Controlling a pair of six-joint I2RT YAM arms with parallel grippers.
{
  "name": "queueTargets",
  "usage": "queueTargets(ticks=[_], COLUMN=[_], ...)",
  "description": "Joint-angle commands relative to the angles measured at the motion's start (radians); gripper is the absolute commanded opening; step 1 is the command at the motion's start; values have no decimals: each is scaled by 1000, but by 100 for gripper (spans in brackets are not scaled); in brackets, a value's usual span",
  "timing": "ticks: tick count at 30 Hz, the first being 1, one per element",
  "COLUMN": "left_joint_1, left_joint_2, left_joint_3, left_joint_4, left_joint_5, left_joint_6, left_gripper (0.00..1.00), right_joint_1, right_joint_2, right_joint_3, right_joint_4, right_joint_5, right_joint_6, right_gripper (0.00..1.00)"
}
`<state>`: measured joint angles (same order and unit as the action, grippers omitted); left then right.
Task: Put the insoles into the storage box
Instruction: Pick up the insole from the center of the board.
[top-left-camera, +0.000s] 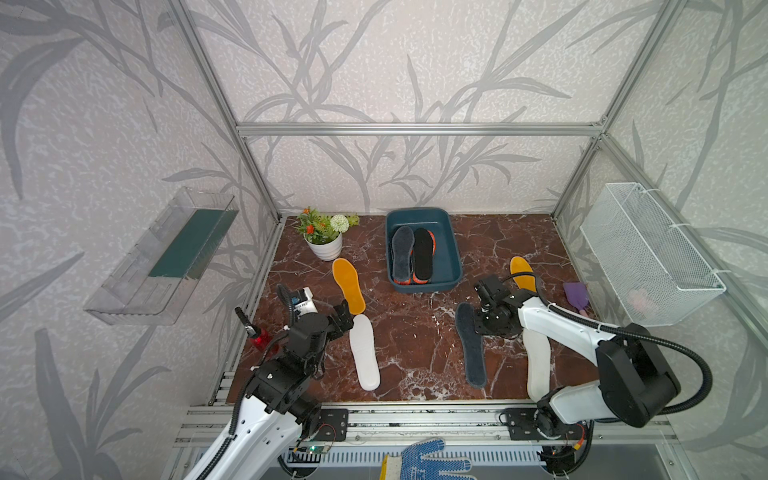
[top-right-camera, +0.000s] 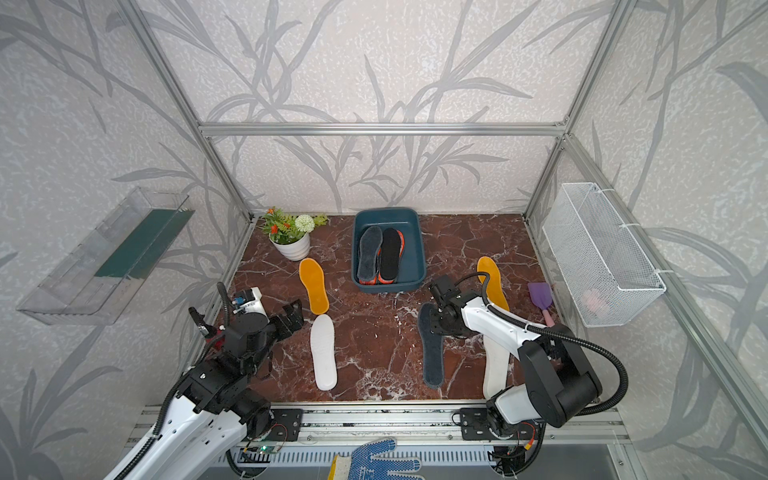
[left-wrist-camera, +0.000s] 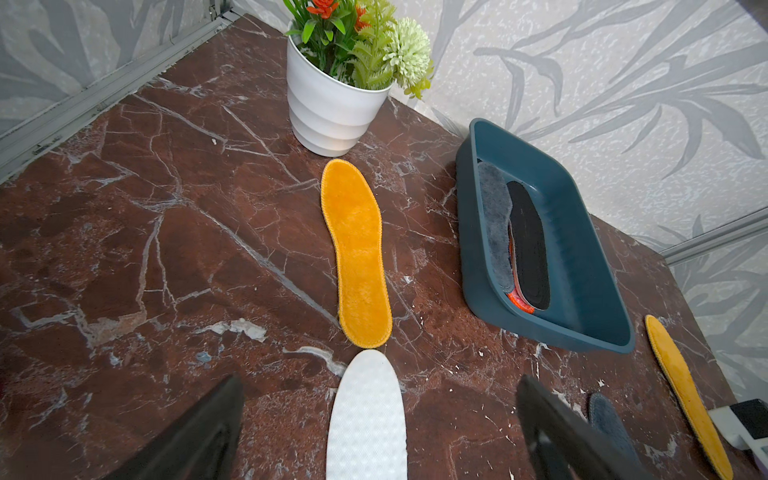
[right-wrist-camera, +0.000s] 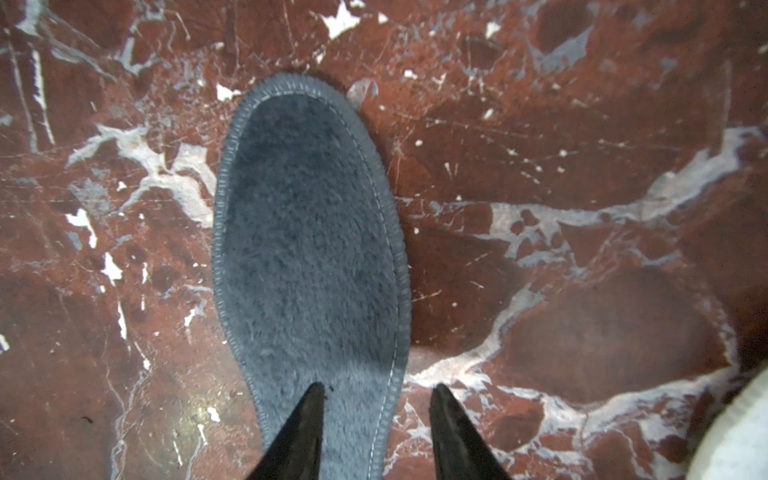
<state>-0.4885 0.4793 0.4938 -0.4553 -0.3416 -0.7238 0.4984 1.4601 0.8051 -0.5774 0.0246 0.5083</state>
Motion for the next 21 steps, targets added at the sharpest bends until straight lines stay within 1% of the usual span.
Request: queueTargets(ticks=[1,6,11,18,21], left_joint_1=[5,4,5,5,5], left_joint_2=[3,4,10,9,12], left_joint_3=[5,8,11,15,17], left_joint_4=[12,11,15,9,10], left_joint_5=[-8,-7,-5,0,0], left_joint_6=[-16,-16,-16,-19,-20], left_gripper=[99,99,99,99,99], right_joint_1=[4,5,5,5,5], right_joint_2=[24,52,76,108,121], right_joint_3=[11,0,-7,-24,-29], right_joint_4=[13,31,53,79,92], right_joint_5=[3,5,2,-12,-21], right_joint_6=[19,29,38,55,59], right_gripper=[43,41,36,23,16])
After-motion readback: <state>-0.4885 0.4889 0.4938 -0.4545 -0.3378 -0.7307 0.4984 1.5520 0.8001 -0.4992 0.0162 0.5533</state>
